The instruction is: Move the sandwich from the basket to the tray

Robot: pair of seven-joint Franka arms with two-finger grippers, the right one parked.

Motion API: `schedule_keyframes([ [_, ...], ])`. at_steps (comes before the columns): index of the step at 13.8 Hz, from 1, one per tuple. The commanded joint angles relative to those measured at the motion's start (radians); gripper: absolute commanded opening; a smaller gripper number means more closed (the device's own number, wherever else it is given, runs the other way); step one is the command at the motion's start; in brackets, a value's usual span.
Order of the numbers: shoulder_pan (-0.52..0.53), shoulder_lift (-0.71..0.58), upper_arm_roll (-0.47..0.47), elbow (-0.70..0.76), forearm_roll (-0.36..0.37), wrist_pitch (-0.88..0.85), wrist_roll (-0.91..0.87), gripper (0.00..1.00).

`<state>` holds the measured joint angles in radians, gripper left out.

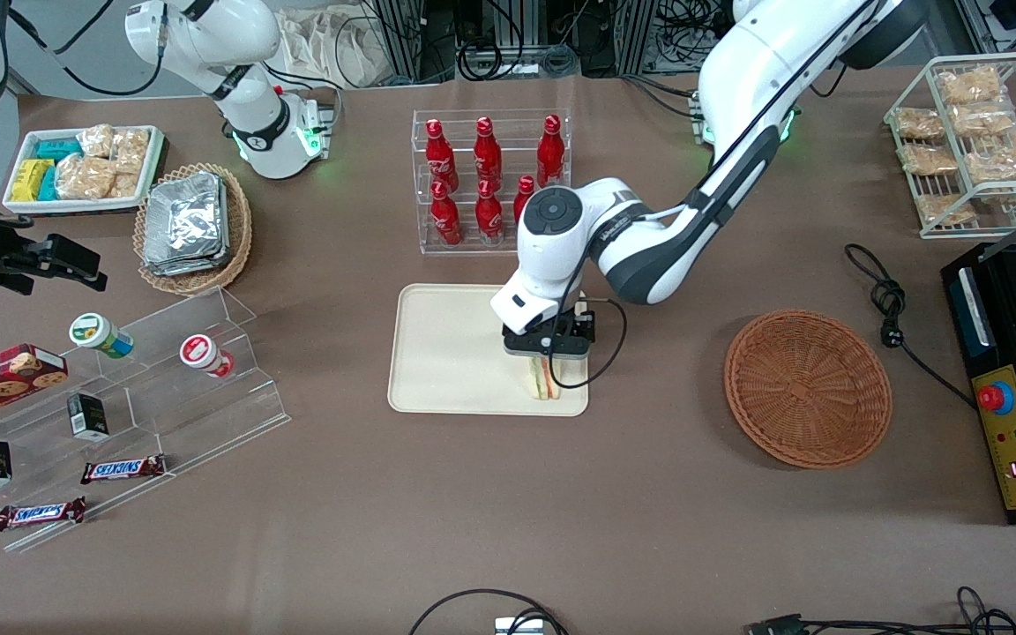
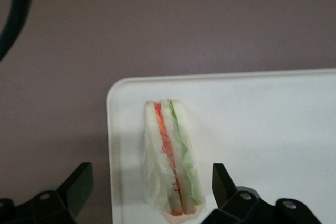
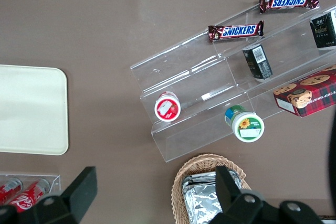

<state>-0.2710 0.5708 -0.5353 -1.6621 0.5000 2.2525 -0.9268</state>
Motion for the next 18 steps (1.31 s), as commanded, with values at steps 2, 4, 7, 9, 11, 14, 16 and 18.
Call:
schedule_keyframes([
  [2, 0.024, -0.192, 0.127, -0.042, -0.226, -0.042, 0.322, 1.00],
  [4, 0.038, -0.267, 0.228, -0.042, -0.389, -0.106, 0.472, 1.00],
  [7, 0.085, -0.379, 0.330, -0.044, -0.431, -0.255, 0.646, 1.00],
  [9, 0.099, -0.471, 0.395, -0.082, -0.432, -0.388, 0.657, 1.00],
  [11, 0.145, -0.573, 0.426, -0.172, -0.434, -0.410, 0.687, 1.00],
  [14, 0.205, -0.657, 0.426, -0.200, -0.448, -0.465, 0.783, 1.00],
  [16, 0.229, -0.707, 0.426, -0.202, -0.492, -0.519, 0.789, 1.00],
  [18, 0.228, -0.726, 0.426, -0.200, -0.495, -0.560, 0.795, 1.00],
])
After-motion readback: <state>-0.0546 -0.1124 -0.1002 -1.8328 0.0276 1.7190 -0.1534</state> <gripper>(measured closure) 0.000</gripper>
